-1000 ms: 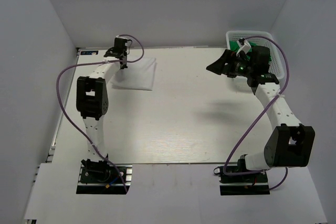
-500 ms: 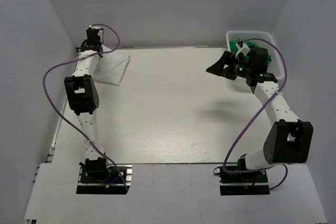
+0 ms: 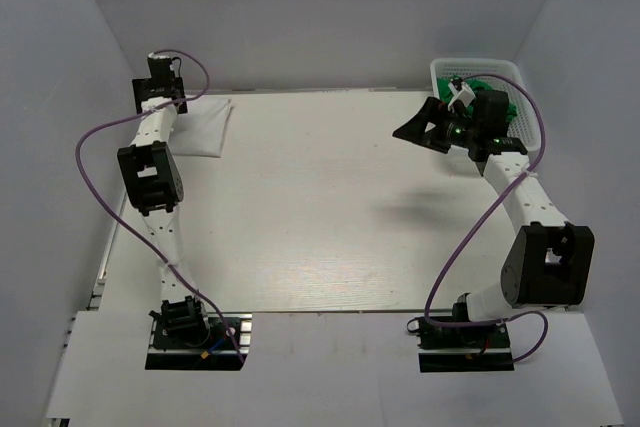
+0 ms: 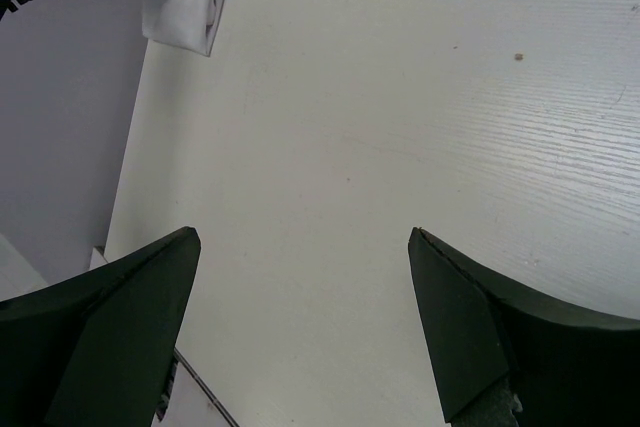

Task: Fold and stack the t-shirts
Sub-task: Put the neatly folded tshirt into the corner of the board with the left arm

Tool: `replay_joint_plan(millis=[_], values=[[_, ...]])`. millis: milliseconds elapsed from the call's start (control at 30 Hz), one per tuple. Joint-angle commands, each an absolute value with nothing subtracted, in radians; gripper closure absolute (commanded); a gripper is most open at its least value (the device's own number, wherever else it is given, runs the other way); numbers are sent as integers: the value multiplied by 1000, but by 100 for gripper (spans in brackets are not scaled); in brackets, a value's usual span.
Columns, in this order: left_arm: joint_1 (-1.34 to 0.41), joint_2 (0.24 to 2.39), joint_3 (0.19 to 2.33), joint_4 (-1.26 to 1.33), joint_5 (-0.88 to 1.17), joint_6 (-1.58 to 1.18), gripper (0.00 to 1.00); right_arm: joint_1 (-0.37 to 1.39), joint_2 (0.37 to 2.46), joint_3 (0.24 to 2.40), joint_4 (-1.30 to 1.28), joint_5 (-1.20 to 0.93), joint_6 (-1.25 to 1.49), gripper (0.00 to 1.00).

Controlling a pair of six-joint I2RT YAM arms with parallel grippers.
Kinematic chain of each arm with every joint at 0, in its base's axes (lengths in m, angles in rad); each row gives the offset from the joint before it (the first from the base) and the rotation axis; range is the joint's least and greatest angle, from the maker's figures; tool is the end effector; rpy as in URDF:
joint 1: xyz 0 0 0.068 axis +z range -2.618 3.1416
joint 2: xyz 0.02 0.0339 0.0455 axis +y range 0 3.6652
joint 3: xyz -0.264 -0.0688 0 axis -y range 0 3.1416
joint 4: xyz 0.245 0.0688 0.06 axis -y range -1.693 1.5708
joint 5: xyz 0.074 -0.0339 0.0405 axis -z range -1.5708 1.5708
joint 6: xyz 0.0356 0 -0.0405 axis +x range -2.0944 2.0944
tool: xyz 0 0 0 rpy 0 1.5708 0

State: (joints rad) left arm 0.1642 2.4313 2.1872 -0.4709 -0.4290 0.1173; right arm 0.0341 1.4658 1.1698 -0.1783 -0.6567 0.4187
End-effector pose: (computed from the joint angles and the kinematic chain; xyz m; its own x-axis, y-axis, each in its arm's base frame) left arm 0.5429 0.1050 0.2149 -0.6960 -0.0074 -0.7180 -0.3797 0.8525 0.3592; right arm 0.3342 0.0331 0.3153 -0.6487 0.3001 -0.6994 -0.3350 0.7126 0.6164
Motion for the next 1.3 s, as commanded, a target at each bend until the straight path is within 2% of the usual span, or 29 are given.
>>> replay_joint_plan(millis=[0, 233, 333, 433, 533, 733, 767, 900, 1133, 1267], values=[[163, 2402, 2249, -451, -521, 89, 0, 34, 1468, 1215, -164, -664, 423, 10], [153, 2286, 2261, -547, -416, -15, 0, 32, 1445, 1213, -158, -673, 420, 10], [130, 2214, 2198, -617, -359, -98, 0, 32, 1416, 1190, -158, -640, 417, 10], [80, 2080, 2039, -652, -286, -224, 0, 32, 1382, 1131, -167, -580, 419, 10], [-15, 1864, 1703, -556, -258, -317, 0, 32, 1332, 1063, -161, -549, 404, 10], [-326, 1478, 1328, -419, -146, -448, 0, 31, 1249, 966, -201, -495, 380, 10], [-419, 1453, 1292, -408, -159, -463, 0, 32, 1220, 956, -202, -500, 382, 10], [-570, 1413, 1194, -432, -206, -518, 0, 32, 1126, 858, -164, -514, 396, 10], [-637, 1267, 1081, -385, -271, -518, 0, 34, 973, 694, -78, -491, 396, 10], [-647, 1290, 1094, -402, -281, -508, 0, 32, 948, 672, -32, -523, 396, 10]])
